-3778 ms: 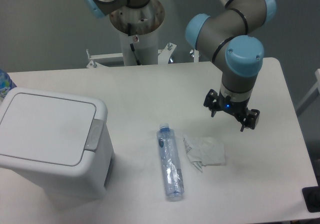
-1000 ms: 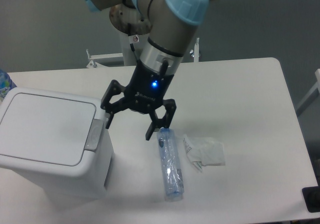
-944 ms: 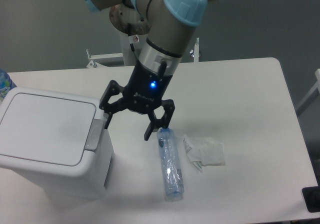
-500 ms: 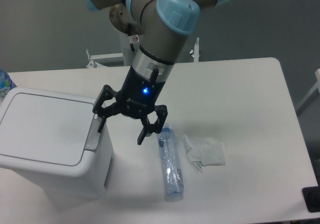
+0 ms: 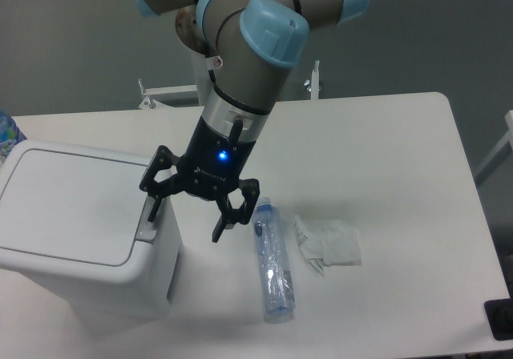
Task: Open the trash can
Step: 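Press the grey lid button down with the gripper finger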
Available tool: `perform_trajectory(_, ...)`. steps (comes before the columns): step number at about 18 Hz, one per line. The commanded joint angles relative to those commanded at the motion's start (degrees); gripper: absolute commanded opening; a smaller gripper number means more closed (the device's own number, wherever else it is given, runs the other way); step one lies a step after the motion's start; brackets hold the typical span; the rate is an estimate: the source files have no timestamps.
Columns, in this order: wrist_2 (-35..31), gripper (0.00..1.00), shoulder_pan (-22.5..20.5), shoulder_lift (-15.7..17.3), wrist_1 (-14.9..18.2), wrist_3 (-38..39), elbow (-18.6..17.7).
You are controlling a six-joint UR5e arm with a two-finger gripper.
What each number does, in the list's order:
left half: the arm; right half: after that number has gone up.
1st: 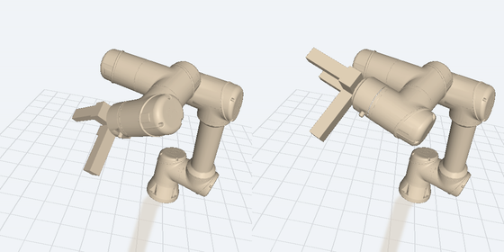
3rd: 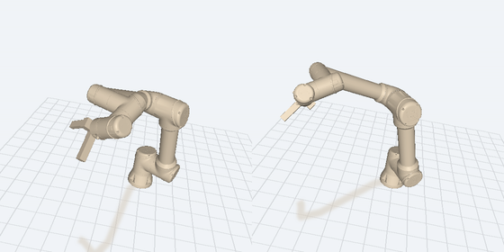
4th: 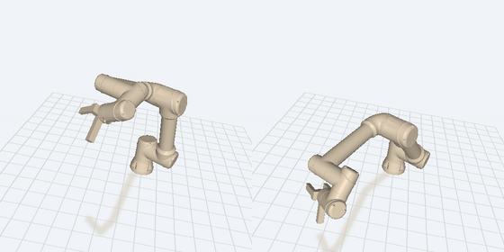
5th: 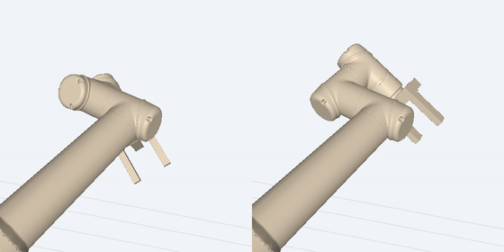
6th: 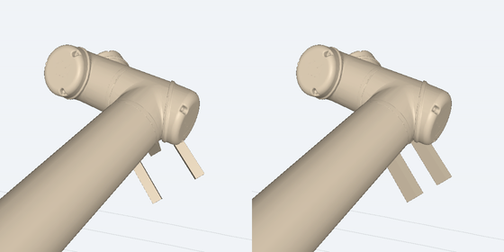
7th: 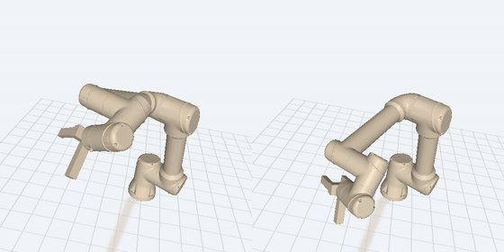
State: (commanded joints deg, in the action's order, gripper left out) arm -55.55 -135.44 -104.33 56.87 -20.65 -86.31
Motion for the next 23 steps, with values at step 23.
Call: perform_trajectory(23,-0.3,1.00,0.1,-0.8,-0.4,-0.1,0.0)
